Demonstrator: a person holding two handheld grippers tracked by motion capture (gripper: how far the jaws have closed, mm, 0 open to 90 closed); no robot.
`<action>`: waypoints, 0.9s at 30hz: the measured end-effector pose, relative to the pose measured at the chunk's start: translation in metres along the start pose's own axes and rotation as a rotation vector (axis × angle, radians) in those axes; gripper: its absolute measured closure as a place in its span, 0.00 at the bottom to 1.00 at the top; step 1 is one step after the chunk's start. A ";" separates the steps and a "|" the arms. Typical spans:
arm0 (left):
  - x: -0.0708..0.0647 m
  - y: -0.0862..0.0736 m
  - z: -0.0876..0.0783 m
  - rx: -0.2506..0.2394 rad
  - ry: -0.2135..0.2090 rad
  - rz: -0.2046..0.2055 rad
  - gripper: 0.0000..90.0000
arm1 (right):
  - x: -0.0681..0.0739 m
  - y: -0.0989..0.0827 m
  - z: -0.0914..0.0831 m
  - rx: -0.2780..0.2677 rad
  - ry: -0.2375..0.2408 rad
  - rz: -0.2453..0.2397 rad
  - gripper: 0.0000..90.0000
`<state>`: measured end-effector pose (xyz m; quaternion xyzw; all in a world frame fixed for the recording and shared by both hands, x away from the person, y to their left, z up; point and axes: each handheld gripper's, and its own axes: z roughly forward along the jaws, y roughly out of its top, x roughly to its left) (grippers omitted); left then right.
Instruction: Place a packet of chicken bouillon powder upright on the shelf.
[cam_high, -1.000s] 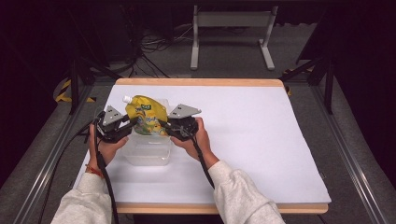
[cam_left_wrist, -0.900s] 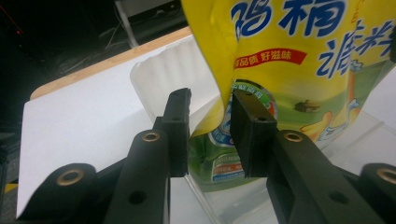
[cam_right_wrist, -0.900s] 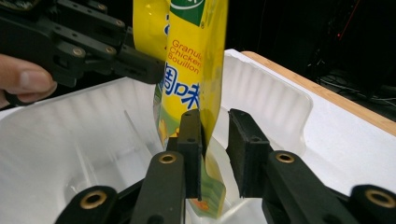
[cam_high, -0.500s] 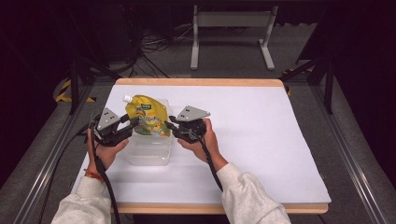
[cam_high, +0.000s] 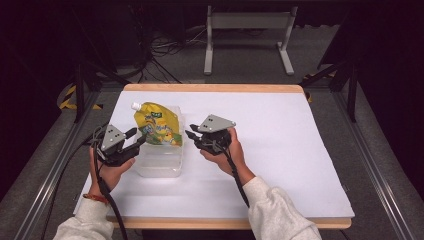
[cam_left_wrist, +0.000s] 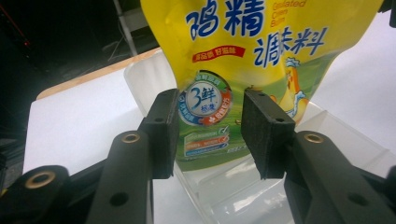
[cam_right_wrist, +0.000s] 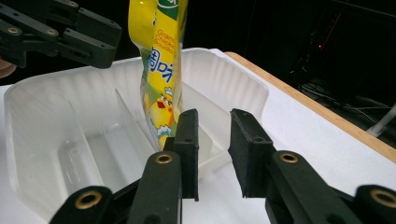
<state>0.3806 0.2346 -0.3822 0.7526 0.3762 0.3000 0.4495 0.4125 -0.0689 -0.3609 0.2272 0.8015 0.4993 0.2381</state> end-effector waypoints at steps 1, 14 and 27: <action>-0.002 0.000 -0.001 -0.002 -0.004 0.000 0.61 | -0.001 0.000 -0.003 0.001 0.000 0.000 0.81; -0.043 0.003 -0.004 0.013 -0.044 0.103 0.40 | -0.014 -0.015 -0.039 0.051 -0.040 -0.046 0.74; -0.082 0.003 -0.010 0.014 -0.120 0.177 0.22 | -0.029 -0.026 -0.076 0.107 -0.068 -0.082 0.62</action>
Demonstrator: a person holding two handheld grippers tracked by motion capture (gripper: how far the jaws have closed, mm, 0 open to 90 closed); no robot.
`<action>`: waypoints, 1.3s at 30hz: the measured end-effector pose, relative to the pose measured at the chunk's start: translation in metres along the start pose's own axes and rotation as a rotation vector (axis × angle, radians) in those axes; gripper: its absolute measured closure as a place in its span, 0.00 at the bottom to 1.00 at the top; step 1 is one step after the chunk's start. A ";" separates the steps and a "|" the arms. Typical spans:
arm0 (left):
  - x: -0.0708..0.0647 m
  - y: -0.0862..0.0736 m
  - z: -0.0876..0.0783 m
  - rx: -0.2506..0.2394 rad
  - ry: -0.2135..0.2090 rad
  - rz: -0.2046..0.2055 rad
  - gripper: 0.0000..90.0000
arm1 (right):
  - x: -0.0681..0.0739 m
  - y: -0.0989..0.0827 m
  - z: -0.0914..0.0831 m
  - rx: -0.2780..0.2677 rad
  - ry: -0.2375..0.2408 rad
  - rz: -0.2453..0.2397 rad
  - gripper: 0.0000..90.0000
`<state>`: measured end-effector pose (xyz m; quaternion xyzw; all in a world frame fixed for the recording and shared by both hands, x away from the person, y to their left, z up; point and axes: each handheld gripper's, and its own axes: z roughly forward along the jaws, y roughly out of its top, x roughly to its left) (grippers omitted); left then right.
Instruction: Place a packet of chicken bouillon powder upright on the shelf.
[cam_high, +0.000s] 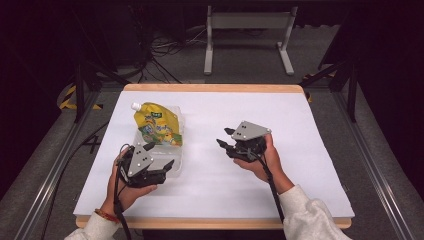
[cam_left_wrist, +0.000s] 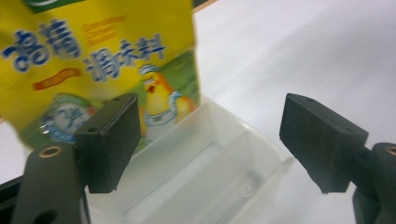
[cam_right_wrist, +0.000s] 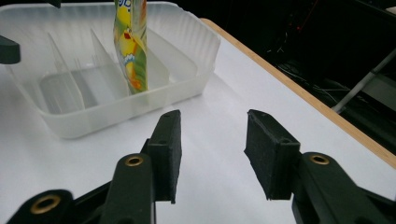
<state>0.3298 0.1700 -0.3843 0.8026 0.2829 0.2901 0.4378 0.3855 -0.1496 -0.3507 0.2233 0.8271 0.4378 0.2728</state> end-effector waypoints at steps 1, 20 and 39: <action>-0.003 0.001 0.000 0.002 -0.010 0.003 0.21 | 0.000 -0.001 -0.002 0.003 -0.004 -0.002 0.61; -0.030 -0.003 0.004 0.047 -0.089 0.091 0.15 | -0.006 -0.028 -0.037 0.097 -0.034 -0.059 0.50; -0.050 -0.007 0.007 0.085 -0.166 0.135 0.11 | -0.007 -0.067 -0.065 0.168 -0.073 -0.090 0.39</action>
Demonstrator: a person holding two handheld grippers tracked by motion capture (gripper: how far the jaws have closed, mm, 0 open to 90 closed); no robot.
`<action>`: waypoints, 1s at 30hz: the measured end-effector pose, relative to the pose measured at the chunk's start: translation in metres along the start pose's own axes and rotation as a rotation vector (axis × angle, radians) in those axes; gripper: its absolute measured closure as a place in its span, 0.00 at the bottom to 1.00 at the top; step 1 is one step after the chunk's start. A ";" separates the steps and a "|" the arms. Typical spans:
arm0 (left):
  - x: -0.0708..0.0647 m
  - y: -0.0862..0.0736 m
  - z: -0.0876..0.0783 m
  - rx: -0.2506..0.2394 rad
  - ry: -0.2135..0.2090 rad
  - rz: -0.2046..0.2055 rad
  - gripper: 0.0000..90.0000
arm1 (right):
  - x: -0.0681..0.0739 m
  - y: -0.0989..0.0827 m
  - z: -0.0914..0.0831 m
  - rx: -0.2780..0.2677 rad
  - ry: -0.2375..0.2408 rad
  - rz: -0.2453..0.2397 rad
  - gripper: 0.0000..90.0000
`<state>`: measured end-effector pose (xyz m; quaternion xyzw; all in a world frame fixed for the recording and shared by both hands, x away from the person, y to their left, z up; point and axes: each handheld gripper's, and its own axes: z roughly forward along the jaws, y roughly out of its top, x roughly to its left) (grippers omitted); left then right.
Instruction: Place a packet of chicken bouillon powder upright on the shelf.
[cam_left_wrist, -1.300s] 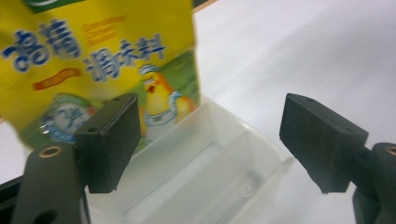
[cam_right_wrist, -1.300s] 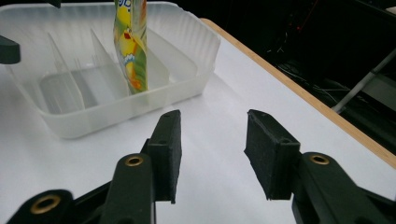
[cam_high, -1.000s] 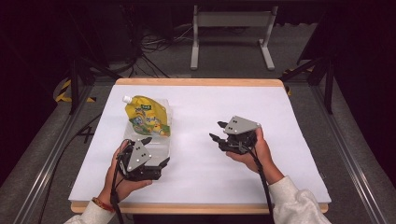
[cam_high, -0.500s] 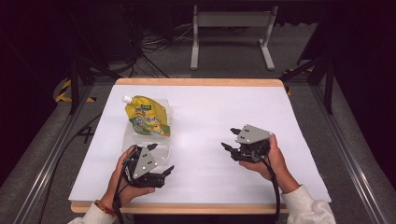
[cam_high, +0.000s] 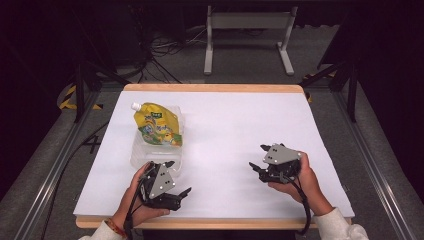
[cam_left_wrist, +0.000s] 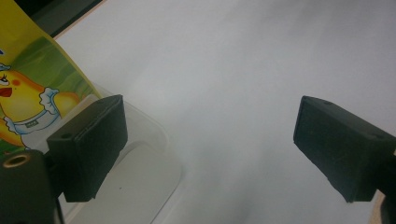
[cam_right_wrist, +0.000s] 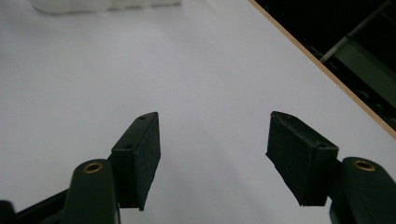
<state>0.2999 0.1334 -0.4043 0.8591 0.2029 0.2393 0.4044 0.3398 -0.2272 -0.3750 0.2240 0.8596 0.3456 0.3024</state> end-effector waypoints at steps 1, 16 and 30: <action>0.000 0.000 0.000 -0.001 0.002 -0.001 0.11 | 0.000 -0.002 -0.001 0.000 -0.001 0.004 0.38; -0.019 0.002 -0.002 -0.030 -0.089 0.023 0.16 | -0.008 -0.051 -0.023 0.037 -0.035 0.089 0.30; -0.024 -0.006 0.018 0.030 -0.177 0.009 0.21 | -0.014 -0.091 -0.039 0.072 -0.082 0.122 0.26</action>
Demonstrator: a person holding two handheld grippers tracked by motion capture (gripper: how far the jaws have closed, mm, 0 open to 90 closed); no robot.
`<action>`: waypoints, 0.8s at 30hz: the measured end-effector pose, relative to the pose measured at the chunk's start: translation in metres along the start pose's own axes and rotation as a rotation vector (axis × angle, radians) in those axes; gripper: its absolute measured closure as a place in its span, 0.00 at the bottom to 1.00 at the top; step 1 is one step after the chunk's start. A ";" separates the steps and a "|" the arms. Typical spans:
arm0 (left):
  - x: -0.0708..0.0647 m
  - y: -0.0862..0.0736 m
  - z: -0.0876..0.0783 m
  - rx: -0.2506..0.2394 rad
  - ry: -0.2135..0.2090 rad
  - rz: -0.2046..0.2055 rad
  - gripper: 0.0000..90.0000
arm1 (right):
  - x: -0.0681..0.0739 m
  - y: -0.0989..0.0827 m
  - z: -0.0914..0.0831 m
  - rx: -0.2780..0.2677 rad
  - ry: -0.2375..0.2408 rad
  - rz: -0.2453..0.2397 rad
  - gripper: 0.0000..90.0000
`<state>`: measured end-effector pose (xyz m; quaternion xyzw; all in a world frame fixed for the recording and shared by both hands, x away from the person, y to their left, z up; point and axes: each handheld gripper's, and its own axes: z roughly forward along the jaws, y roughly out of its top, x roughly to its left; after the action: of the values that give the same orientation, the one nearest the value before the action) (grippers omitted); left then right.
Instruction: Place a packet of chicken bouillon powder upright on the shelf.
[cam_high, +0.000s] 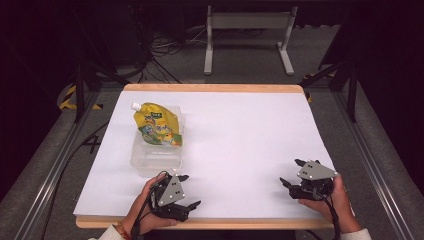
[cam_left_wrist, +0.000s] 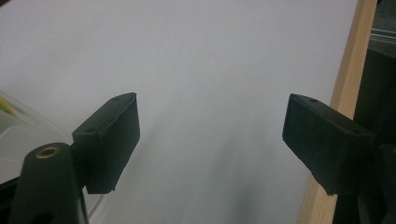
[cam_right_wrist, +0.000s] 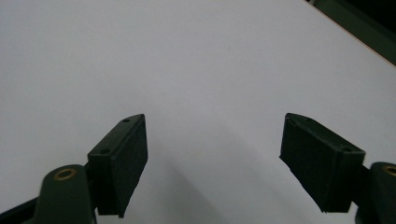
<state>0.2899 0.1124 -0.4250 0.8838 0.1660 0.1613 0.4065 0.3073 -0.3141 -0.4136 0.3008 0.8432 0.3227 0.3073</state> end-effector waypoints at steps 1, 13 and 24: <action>0.000 -0.001 0.002 0.011 0.002 0.001 0.21 | 0.000 -0.002 -0.001 0.001 -0.001 0.005 0.26; -0.001 -0.005 0.014 0.049 -0.023 -0.006 0.20 | -0.003 -0.034 -0.010 0.017 -0.026 0.077 0.22; -0.001 -0.003 0.022 0.069 -0.059 0.010 0.20 | -0.001 -0.054 -0.021 0.014 -0.028 0.149 0.21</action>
<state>0.2977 0.0985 -0.4410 0.9025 0.1548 0.1316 0.3797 0.2767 -0.3553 -0.4398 0.3693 0.8165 0.3343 0.2920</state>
